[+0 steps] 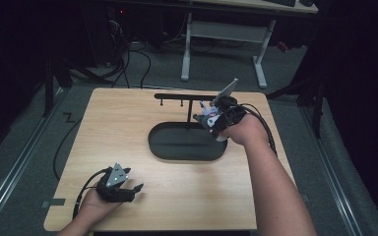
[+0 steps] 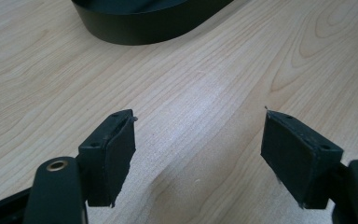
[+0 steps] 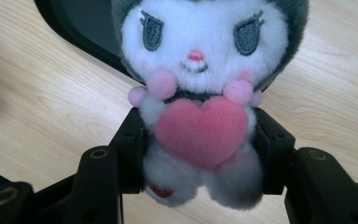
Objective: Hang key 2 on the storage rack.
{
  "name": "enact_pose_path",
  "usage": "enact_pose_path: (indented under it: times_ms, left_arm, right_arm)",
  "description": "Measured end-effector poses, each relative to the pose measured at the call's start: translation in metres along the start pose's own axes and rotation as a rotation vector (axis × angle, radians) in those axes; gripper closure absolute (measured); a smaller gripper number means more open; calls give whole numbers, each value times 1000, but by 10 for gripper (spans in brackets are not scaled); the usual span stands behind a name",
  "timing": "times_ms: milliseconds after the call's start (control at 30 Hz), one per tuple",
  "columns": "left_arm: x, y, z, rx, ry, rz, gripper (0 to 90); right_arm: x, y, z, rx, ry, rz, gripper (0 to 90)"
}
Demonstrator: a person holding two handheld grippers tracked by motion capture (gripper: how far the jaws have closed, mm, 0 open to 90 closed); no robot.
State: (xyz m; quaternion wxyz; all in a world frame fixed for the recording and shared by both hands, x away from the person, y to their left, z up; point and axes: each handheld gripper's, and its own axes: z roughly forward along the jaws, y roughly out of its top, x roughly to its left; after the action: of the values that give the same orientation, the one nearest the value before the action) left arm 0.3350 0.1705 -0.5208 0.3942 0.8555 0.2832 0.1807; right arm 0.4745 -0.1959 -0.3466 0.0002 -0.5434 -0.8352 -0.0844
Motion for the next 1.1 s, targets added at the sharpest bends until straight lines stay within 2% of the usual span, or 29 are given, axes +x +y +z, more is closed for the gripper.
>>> enact_pose_path:
  times_ms: [133,367,467,600,833,1100]
  left_arm:
    - [0,0,1,0,-2,-2,267]
    - [0,-1,-1,7,-2,3,267]
    - [1,-1,-1,7,-3,2,267]
    - [-1,-1,0,10,-8,7,268]
    - [-2,-1,1,12,-10,11,268]
    - [-2,-1,1,10,-8,12,268]
  right_arm:
    - [1,0,14,14,14,-4,476]
    - [3,6,24,0,20,-6,463]
    - [4,9,27,-18,17,-5,398]
    - [6,11,30,-40,21,6,334]
    - [7,9,30,-44,27,9,335]
    - [2,1,31,-52,27,16,335]
